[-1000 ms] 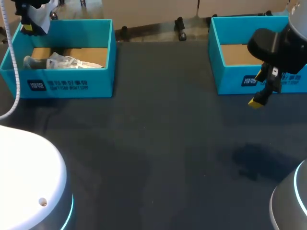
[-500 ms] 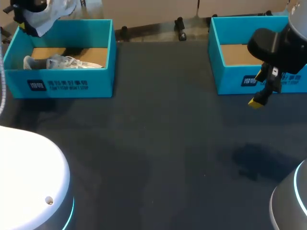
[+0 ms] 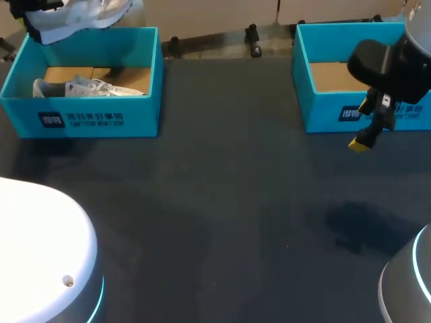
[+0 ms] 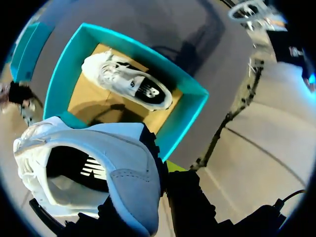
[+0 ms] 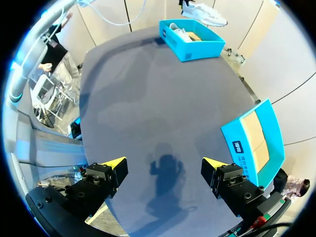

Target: Take the shoe out of the shoebox, open the shoe tongue, remove and reinsert the insole, then place the shoe into the shoebox

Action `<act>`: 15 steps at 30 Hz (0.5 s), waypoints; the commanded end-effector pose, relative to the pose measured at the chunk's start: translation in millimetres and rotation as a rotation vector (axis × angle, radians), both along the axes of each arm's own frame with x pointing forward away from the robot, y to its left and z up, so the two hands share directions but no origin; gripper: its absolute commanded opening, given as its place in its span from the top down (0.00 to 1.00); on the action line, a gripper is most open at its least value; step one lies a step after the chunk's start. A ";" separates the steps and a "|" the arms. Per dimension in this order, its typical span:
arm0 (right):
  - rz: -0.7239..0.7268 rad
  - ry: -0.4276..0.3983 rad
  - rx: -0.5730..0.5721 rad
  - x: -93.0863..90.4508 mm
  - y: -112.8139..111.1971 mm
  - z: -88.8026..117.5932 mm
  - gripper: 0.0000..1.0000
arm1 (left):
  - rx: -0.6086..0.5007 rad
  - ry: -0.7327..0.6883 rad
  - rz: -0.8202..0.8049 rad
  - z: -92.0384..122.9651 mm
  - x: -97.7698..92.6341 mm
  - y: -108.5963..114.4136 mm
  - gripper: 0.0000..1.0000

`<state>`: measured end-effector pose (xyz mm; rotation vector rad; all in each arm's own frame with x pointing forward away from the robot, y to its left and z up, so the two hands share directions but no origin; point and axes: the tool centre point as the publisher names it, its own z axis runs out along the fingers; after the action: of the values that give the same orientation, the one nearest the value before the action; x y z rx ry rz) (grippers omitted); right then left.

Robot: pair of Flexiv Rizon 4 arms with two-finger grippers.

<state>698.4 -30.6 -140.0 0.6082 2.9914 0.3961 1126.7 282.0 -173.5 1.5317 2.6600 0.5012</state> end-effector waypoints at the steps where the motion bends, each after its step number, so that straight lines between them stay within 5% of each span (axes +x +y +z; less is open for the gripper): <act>1: -0.001 0.004 -0.003 1.6 1.5 -0.1 0.00 | 0.002 0.074 -0.561 1.0 2.8 4.9 1.00; 15: -0.001 0.004 -0.003 1.6 1.5 -0.1 0.00 | 0.019 0.094 -0.588 -3.3 2.7 4.2 1.00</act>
<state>698.4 -30.6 -140.0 0.6082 2.9914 0.3961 1131.4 282.2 -174.5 2.1794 2.1670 0.4271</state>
